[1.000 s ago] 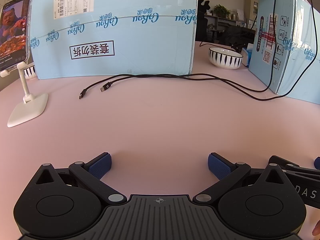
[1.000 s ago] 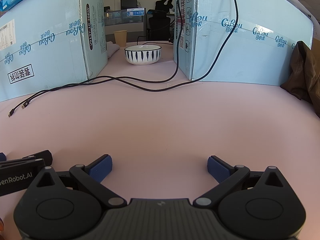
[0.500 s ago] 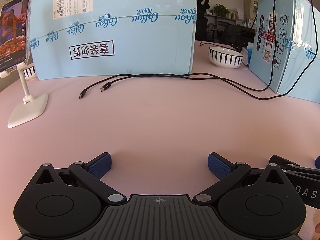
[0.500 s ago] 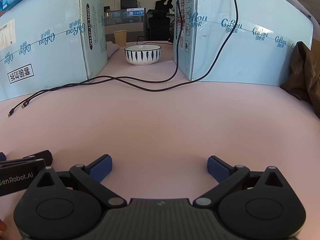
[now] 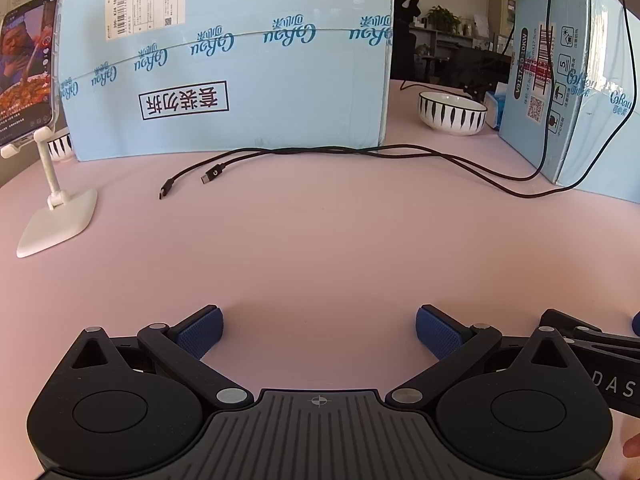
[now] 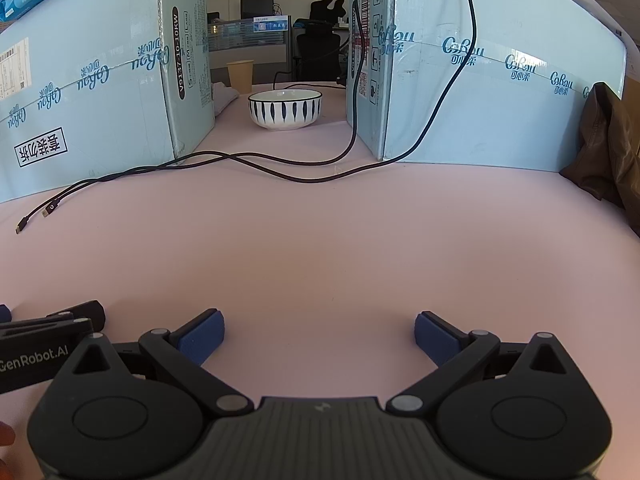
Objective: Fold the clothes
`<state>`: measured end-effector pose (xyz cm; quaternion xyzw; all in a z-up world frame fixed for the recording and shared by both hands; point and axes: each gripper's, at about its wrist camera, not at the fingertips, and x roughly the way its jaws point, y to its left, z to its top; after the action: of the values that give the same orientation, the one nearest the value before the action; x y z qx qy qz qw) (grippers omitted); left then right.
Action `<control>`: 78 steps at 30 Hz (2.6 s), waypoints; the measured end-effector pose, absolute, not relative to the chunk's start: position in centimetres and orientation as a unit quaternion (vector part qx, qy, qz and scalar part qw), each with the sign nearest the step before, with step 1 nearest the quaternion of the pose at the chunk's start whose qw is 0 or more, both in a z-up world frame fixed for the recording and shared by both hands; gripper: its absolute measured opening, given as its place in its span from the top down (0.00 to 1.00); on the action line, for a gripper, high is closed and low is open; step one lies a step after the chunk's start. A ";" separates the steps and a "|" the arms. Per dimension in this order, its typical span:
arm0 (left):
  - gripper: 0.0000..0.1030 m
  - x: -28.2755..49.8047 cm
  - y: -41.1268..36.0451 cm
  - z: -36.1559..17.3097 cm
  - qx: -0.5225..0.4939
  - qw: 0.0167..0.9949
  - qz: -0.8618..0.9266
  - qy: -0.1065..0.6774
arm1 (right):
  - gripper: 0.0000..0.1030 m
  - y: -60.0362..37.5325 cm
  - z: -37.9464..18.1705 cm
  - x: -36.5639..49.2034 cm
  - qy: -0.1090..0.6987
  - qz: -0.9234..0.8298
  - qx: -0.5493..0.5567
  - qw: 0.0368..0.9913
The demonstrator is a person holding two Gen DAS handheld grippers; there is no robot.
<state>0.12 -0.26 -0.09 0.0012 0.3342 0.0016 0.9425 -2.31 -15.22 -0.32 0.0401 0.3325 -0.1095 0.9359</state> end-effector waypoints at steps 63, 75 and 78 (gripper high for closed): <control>0.00 8.2 -25.9 1.7 0.002 0.877 -0.281 0.389 | 0.08 -45.6 1.0 -2.6 0.226 -0.296 -0.124 0.920; 0.00 8.8 -27.4 1.2 0.050 0.882 -0.298 0.361 | 0.26 -49.0 0.4 -0.3 0.272 -0.296 -0.091 0.911; 0.00 9.0 -29.0 1.4 0.046 0.882 -0.312 0.349 | 0.26 -49.7 0.4 -0.6 0.272 -0.304 -0.100 0.908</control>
<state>8.95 -28.98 1.41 0.0457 0.3492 -0.3120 0.8824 -0.58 -49.66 0.38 -0.0997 0.2718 -0.3037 0.9077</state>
